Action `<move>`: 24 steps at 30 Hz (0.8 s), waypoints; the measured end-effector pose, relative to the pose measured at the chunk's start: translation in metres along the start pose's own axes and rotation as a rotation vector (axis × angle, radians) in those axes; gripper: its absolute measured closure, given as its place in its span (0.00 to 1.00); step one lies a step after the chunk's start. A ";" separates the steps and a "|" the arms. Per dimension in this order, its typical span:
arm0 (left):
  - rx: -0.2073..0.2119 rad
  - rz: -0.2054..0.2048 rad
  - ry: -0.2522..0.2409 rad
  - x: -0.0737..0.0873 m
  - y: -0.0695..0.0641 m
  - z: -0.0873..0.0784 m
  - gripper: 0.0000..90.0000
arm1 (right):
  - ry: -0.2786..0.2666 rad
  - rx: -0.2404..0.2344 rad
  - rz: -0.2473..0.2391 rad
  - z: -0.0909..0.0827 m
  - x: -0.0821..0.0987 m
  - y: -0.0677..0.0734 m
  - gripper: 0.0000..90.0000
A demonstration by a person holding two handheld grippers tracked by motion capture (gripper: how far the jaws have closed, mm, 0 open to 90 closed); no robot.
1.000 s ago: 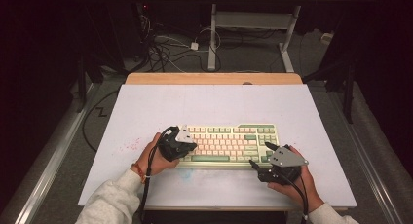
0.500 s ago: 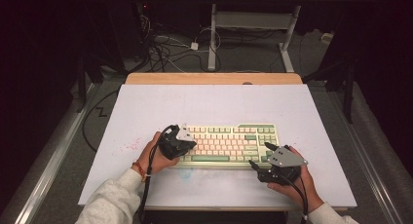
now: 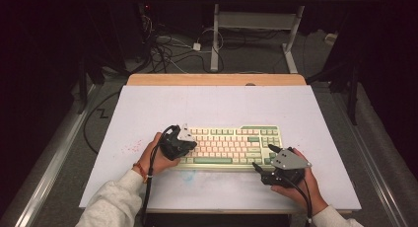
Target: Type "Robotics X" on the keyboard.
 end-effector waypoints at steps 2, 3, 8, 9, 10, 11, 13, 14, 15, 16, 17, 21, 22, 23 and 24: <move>0.006 -0.001 0.018 0.002 -0.001 0.003 0.97 | 0.000 0.000 0.000 0.000 0.000 0.000 0.26; 0.002 0.000 0.009 0.002 0.000 0.003 0.97 | 0.001 0.001 -0.001 0.000 0.000 0.000 0.26; -0.010 0.009 -0.006 0.000 0.000 -0.001 0.97 | -0.003 0.003 -0.003 -0.001 0.000 -0.001 0.26; -0.016 0.017 -0.007 -0.001 -0.001 -0.002 0.97 | -0.003 0.004 -0.002 -0.002 0.000 -0.001 0.26; -0.027 0.026 -0.010 -0.002 -0.001 -0.004 0.97 | -0.004 0.005 -0.001 -0.002 0.000 -0.002 0.26; -0.028 0.027 -0.017 -0.003 -0.002 -0.004 0.97 | -0.004 0.006 0.002 -0.002 -0.001 -0.002 0.26; -0.035 0.032 -0.027 -0.005 -0.002 -0.006 0.97 | -0.006 0.009 0.004 -0.003 -0.001 -0.003 0.26; -0.038 0.030 -0.038 -0.006 -0.002 -0.008 0.97 | -0.007 0.010 0.004 -0.003 -0.001 -0.003 0.26; -0.040 0.030 -0.045 -0.007 -0.002 -0.009 0.97 | -0.010 0.010 0.006 -0.003 -0.001 -0.004 0.26; -0.040 0.032 -0.050 -0.008 -0.002 -0.011 0.97 | -0.011 0.010 0.005 -0.004 -0.002 -0.004 0.26; -0.046 0.036 -0.052 -0.008 -0.002 -0.012 0.97 | -0.012 0.013 0.006 -0.004 -0.002 -0.005 0.26; -0.061 0.039 -0.081 -0.011 -0.001 -0.019 0.95 | -0.014 0.017 0.012 -0.005 -0.002 -0.007 0.26; -0.062 0.039 -0.084 -0.011 -0.001 -0.020 0.95 | -0.015 0.017 0.014 -0.006 -0.002 -0.007 0.26; -0.067 0.043 -0.087 -0.011 -0.001 -0.021 0.94 | -0.016 0.016 0.016 -0.006 -0.002 -0.007 0.26; -0.072 0.046 -0.090 -0.011 -0.001 -0.022 0.93 | -0.015 0.016 0.017 -0.006 -0.002 -0.007 0.26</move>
Point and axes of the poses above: each handheld gripper's, and its own axes: z roughly forward along the jaws, x roughly out of its underside, y roughly to its left, the point moved 9 cm from there along z, roughly forward along the jaws, and after that the axes turned 3 degrees about -z, right-handed, at the moved point
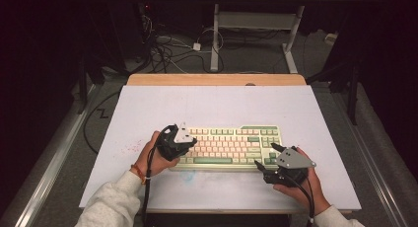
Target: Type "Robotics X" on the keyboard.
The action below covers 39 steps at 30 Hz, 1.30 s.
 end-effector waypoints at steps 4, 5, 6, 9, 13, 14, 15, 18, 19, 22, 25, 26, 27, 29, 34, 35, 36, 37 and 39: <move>-0.018 0.001 -0.024 -0.001 0.001 -0.004 0.86 | -0.004 0.003 0.003 -0.001 -0.001 -0.001 0.26; -0.019 0.004 -0.026 -0.001 0.001 -0.005 0.84 | -0.003 0.004 0.006 -0.002 -0.001 -0.001 0.26; -0.006 0.003 -0.036 -0.002 0.000 -0.006 0.82 | -0.003 0.003 0.007 -0.001 0.000 -0.001 0.26; -0.035 0.010 -0.052 -0.002 0.001 -0.008 0.70 | -0.002 0.002 0.005 -0.001 0.000 -0.002 0.27; -0.073 0.014 -0.093 -0.003 0.002 -0.013 0.49 | 0.000 0.002 0.010 -0.002 0.000 -0.002 0.27; -0.080 0.015 -0.103 -0.003 0.002 -0.015 0.45 | -0.001 0.004 0.013 -0.002 0.000 -0.003 0.27; -0.097 0.013 -0.110 -0.003 0.002 -0.016 0.40 | -0.002 0.004 0.014 -0.002 0.000 -0.003 0.27; -0.112 0.016 -0.128 -0.002 0.001 -0.019 0.32 | -0.001 0.005 0.019 -0.002 0.001 -0.003 0.27; -0.115 0.016 -0.129 -0.001 0.001 -0.019 0.30 | -0.001 0.005 0.019 -0.002 0.001 -0.003 0.27; -0.126 0.024 -0.145 0.000 0.000 -0.022 0.27 | -0.001 0.007 0.021 -0.003 0.001 -0.004 0.27; -0.133 0.032 -0.154 0.002 0.000 -0.024 0.24 | -0.002 0.008 0.020 -0.003 0.000 -0.005 0.27; -0.130 0.030 -0.160 0.003 -0.001 -0.025 0.24 | -0.004 0.007 0.019 -0.003 0.000 -0.005 0.27; -0.130 0.034 -0.157 0.005 -0.001 -0.026 0.24 | -0.003 0.008 0.020 -0.003 0.000 -0.005 0.27; -0.145 0.036 -0.156 0.007 0.000 -0.027 0.23 | -0.004 0.009 0.019 -0.003 0.000 -0.006 0.27; -0.147 0.037 -0.151 0.014 0.002 -0.029 0.22 | -0.004 0.015 0.028 -0.005 0.000 -0.008 0.27; -0.153 0.036 -0.150 0.015 0.002 -0.029 0.22 | -0.005 0.017 0.029 -0.005 0.000 -0.008 0.27; -0.163 0.039 -0.146 0.017 0.003 -0.029 0.22 | -0.008 0.018 0.026 -0.006 0.000 -0.009 0.27; -0.165 0.042 -0.143 0.019 0.003 -0.030 0.22 | -0.009 0.019 0.027 -0.006 0.000 -0.009 0.27; -0.169 0.033 -0.141 0.022 0.003 -0.030 0.22 | -0.009 0.020 0.029 -0.006 0.000 -0.010 0.27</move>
Point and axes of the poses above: each handheld gripper's, and its own axes: z roughly forward along the jaws, x roughly out of its underside, y roughly to its left, the point moved 9 cm from there along z, roughly forward along the jaws, and after that the axes turned 3 degrees about -z, right-handed, at the moved point
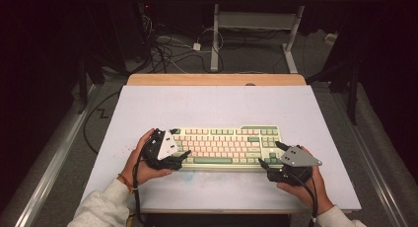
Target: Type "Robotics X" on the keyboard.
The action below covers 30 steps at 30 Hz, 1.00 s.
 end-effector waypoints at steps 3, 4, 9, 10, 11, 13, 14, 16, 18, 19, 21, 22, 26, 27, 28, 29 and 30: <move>-0.012 0.002 0.012 0.007 0.001 -0.002 0.22 | -0.002 0.003 0.003 -0.001 0.000 -0.001 0.27; -0.013 -0.005 0.014 0.010 0.002 -0.003 0.22 | -0.002 0.004 0.004 -0.001 -0.001 -0.001 0.27; -0.027 -0.021 0.025 0.021 0.004 -0.008 0.22 | -0.007 0.006 0.003 -0.001 -0.002 -0.002 0.27; -0.026 -0.027 0.027 0.024 0.004 -0.009 0.22 | -0.006 0.007 0.007 -0.002 -0.002 -0.003 0.27; -0.026 -0.027 0.032 0.025 0.004 -0.010 0.22 | -0.007 0.007 0.008 -0.002 -0.002 -0.003 0.27; -0.028 -0.035 0.036 0.030 0.004 -0.011 0.22 | -0.004 0.008 0.011 -0.002 -0.002 -0.003 0.27; -0.029 -0.033 0.041 0.032 0.005 -0.011 0.22 | -0.004 0.008 0.012 -0.001 -0.002 -0.004 0.27; -0.030 -0.042 0.048 0.037 0.005 -0.012 0.22 | -0.005 0.008 0.012 -0.001 -0.002 -0.004 0.28; -0.029 -0.047 0.052 0.040 0.004 -0.012 0.22 | -0.004 0.008 0.008 -0.001 -0.002 -0.005 0.28; -0.029 -0.049 0.059 0.042 0.004 -0.012 0.22 | -0.004 0.008 0.008 -0.001 -0.002 -0.005 0.28; -0.024 -0.053 0.067 0.047 0.002 -0.012 0.22 | 0.000 0.009 0.011 -0.001 -0.002 -0.005 0.29; -0.026 -0.050 0.077 0.049 0.002 -0.013 0.22 | 0.000 0.008 0.012 -0.001 -0.002 -0.005 0.30; -0.024 -0.065 0.082 0.054 0.002 -0.014 0.22 | 0.000 0.002 0.015 -0.002 -0.002 -0.006 0.36; -0.026 -0.065 0.083 0.055 0.002 -0.014 0.22 | 0.000 -0.006 0.012 -0.003 -0.003 -0.006 0.38; -0.023 -0.068 0.086 0.056 0.001 -0.015 0.22 | -0.002 -0.010 0.012 -0.003 -0.003 -0.006 0.39; -0.021 -0.069 0.088 0.057 0.001 -0.015 0.22 | -0.005 -0.014 0.011 -0.003 -0.004 -0.005 0.41; -0.024 -0.071 0.091 0.059 0.001 -0.015 0.22 | -0.004 -0.016 0.014 -0.004 -0.004 -0.005 0.44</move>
Point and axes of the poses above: each handheld gripper's, and its own axes: z roughly forward along the jaws, x roughly out of its underside, y roughly to its left, the point moved 9 cm from there along z, roughly forward along the jaws, and after that the axes turned 3 degrees about -z, right-handed, at the moved point
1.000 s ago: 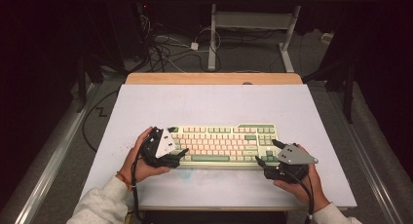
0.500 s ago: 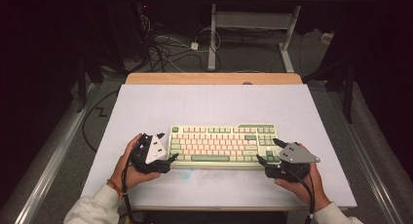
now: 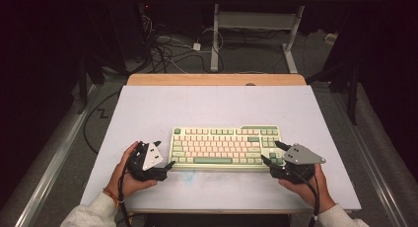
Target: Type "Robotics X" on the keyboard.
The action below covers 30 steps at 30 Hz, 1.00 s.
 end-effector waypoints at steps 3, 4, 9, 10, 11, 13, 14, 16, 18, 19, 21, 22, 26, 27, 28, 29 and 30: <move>0.004 0.000 0.014 0.004 -0.001 0.001 0.22 | -0.001 -0.009 0.007 -0.001 -0.001 -0.001 0.53; 0.004 0.000 0.021 0.006 -0.002 0.001 0.22 | 0.001 -0.014 0.008 -0.001 -0.001 -0.001 0.56; 0.009 -0.010 0.024 0.008 -0.003 0.000 0.22 | 0.015 -0.014 0.015 -0.001 -0.002 -0.004 0.69; 0.011 -0.013 0.028 0.009 -0.003 0.000 0.22 | 0.020 -0.020 0.014 -0.001 -0.002 -0.005 0.71; 0.011 -0.008 0.032 0.010 -0.003 0.000 0.22 | 0.022 -0.024 0.013 -0.001 -0.003 -0.005 0.74; 0.011 -0.013 0.037 0.011 -0.004 0.001 0.22 | 0.029 -0.023 0.016 -0.001 -0.004 -0.007 0.80; 0.016 -0.016 0.039 0.012 -0.004 0.001 0.21 | 0.031 -0.031 0.013 -0.001 -0.004 -0.007 0.83; 0.017 -0.014 0.045 0.013 -0.005 0.001 0.22 | 0.036 -0.036 0.003 -0.001 -0.006 -0.007 0.89; 0.021 -0.013 0.048 0.014 -0.006 0.002 0.22 | 0.044 -0.043 0.000 -0.001 -0.007 -0.008 0.94; 0.021 -0.012 0.051 0.014 -0.006 0.002 0.22 | 0.047 -0.047 -0.002 0.000 -0.008 -0.008 0.96; 0.022 -0.018 0.054 0.015 -0.006 0.003 0.22 | 0.055 -0.056 -0.001 0.001 -0.008 -0.008 0.99; 0.023 -0.019 0.056 0.015 -0.006 0.003 0.22 | 0.056 -0.061 -0.008 0.002 -0.009 -0.008 0.99; 0.025 -0.021 0.056 0.015 -0.006 0.004 0.22 | 0.072 -0.079 -0.011 0.006 -0.010 -0.007 1.00; 0.025 -0.020 0.057 0.015 -0.006 0.004 0.22 | 0.076 -0.082 -0.014 0.007 -0.010 -0.008 1.00; 0.025 -0.018 0.059 0.015 -0.006 0.004 0.22 | 0.079 -0.083 -0.010 0.008 -0.010 -0.008 1.00; 0.027 -0.019 0.058 0.015 -0.006 0.004 0.22 | 0.082 -0.084 -0.010 0.009 -0.010 -0.008 1.00; 0.028 -0.019 0.059 0.015 -0.006 0.004 0.22 | 0.084 -0.087 -0.012 0.010 -0.010 -0.009 1.00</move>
Point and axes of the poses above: each handheld gripper's, and its own axes: z roughly forward along the jaws, x roughly out of its underside, y roughly to its left, the point moved 9 cm from there along z, roughly forward along the jaws, and after that the axes turned 3 degrees about -z, right-handed, at the moved point
